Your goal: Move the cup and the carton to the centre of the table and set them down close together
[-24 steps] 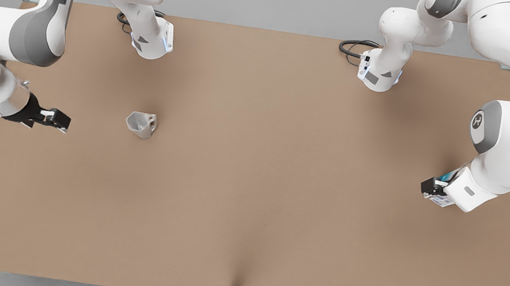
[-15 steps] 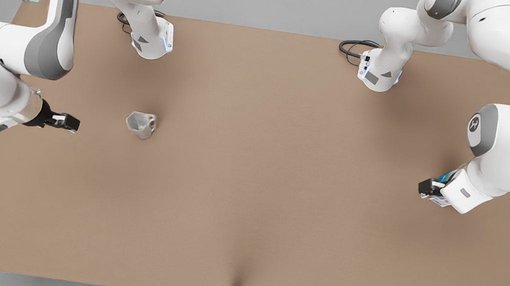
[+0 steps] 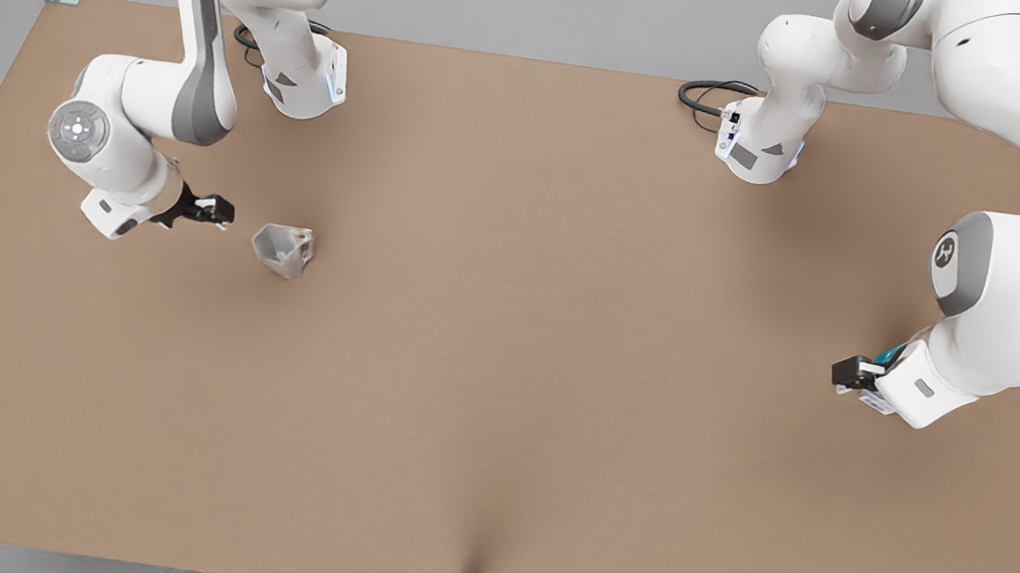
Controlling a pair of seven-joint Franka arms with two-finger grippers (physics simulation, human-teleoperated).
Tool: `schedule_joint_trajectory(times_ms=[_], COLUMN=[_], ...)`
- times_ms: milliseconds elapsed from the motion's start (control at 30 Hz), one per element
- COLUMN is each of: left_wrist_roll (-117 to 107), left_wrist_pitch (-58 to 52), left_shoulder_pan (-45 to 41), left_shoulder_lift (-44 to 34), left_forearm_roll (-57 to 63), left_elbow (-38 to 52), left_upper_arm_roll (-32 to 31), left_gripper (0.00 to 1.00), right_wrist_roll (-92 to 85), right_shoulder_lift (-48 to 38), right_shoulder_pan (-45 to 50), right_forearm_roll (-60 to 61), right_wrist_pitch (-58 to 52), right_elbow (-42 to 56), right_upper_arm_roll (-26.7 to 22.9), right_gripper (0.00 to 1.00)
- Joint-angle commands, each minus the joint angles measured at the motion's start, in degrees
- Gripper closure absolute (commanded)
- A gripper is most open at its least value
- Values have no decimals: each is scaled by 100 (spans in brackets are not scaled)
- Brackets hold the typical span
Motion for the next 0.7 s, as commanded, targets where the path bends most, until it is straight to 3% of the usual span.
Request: schedule_joint_trajectory(times_ms=[0,133,333,667], left_wrist_roll=[0,0,9,9], left_wrist_pitch=[-1,-1,-1,8], left_shoulder_pan=[0,0,9,9], left_shoulder_lift=[9,71,88,176], left_forearm_roll=[0,0,0,0], left_elbow=[0,0,9,9], left_upper_arm_roll=[0,0,9,18], left_gripper=[0,0,0,0], right_wrist_roll=[-16,-165,767,767], right_shoulder_lift=[10,107,169,459], right_shoulder_pan=[-68,11,152,240], right_forearm_roll=[6,15,41,41], right_wrist_pitch=[16,613,1018,1976], right_elbow=[-1,-652,-871,-1443], right_upper_arm_roll=[4,12,74,74], right_gripper=[0,0,0,0])
